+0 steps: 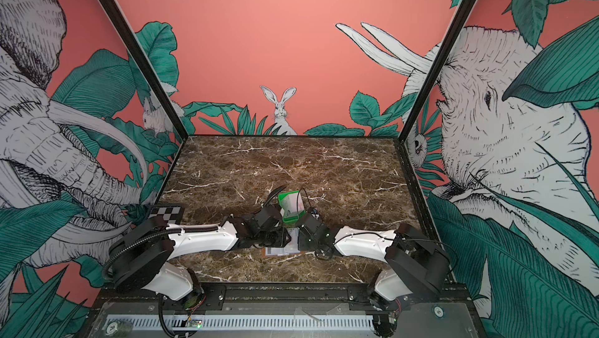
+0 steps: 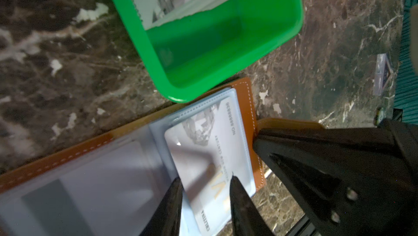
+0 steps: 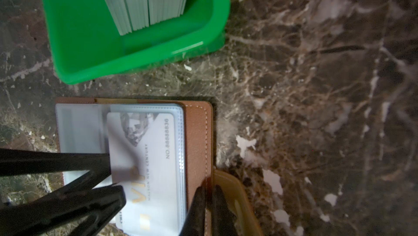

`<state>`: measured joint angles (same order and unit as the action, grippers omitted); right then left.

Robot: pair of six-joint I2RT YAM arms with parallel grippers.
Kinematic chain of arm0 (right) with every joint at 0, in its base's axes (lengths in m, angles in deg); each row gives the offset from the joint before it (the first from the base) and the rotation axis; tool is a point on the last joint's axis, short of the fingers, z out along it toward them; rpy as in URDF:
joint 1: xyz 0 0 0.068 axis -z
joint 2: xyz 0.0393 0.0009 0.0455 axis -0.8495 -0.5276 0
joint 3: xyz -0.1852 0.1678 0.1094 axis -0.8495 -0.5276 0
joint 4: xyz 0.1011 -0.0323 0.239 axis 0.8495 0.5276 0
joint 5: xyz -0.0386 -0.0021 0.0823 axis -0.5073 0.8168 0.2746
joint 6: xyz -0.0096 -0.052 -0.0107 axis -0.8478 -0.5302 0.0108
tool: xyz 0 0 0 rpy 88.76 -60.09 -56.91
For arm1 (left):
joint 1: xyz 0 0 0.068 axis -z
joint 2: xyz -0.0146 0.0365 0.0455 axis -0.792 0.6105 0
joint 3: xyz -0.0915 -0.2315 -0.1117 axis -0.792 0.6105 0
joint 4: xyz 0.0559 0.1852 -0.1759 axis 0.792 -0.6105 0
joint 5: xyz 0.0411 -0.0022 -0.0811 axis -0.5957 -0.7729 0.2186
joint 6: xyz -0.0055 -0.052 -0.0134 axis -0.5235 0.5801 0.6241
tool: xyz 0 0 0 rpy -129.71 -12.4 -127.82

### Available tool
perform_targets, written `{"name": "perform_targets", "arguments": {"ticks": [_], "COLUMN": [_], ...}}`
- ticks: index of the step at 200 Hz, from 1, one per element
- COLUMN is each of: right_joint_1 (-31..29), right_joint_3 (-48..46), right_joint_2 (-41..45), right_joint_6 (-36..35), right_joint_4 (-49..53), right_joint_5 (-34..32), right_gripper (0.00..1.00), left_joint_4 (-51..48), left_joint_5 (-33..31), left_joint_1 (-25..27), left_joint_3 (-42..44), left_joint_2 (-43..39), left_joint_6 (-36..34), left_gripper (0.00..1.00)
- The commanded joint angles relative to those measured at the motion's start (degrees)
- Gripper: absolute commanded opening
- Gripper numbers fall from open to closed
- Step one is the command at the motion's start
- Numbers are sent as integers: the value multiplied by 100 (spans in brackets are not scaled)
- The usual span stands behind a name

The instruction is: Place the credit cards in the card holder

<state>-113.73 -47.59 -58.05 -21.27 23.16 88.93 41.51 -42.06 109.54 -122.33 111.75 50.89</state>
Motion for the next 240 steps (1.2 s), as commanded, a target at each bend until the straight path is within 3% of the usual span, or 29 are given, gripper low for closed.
{"name": "perform_targets", "arguments": {"ticks": [1, 46, 79, 148, 240], "right_joint_1": [-37, -37, -34, -35, -40], "right_joint_3": [-132, -132, -184, -433, -485], "right_joint_2": [-201, -108, 129, 764, 728], "right_joint_6": [-79, -55, -35, -89, -42], "right_joint_4": [407, 489, 454, 15, -319], "right_joint_5": [-16, -66, -89, 26, 216], "right_gripper": [9, 9, 9, 15, 18], "left_joint_4": [1, -434, -614, -189, -26], "left_joint_5": [68, -160, -295, -34, 70], "left_joint_1": [-20, -19, -21, -18, -21], "left_joint_3": [-141, -71, 70, 78, 60], "left_joint_2": [-24, -124, -374, -117, 91], "left_joint_6": [-124, 86, 189, 233, 216], "left_gripper": [36, 35, 27, 15, 12]}}
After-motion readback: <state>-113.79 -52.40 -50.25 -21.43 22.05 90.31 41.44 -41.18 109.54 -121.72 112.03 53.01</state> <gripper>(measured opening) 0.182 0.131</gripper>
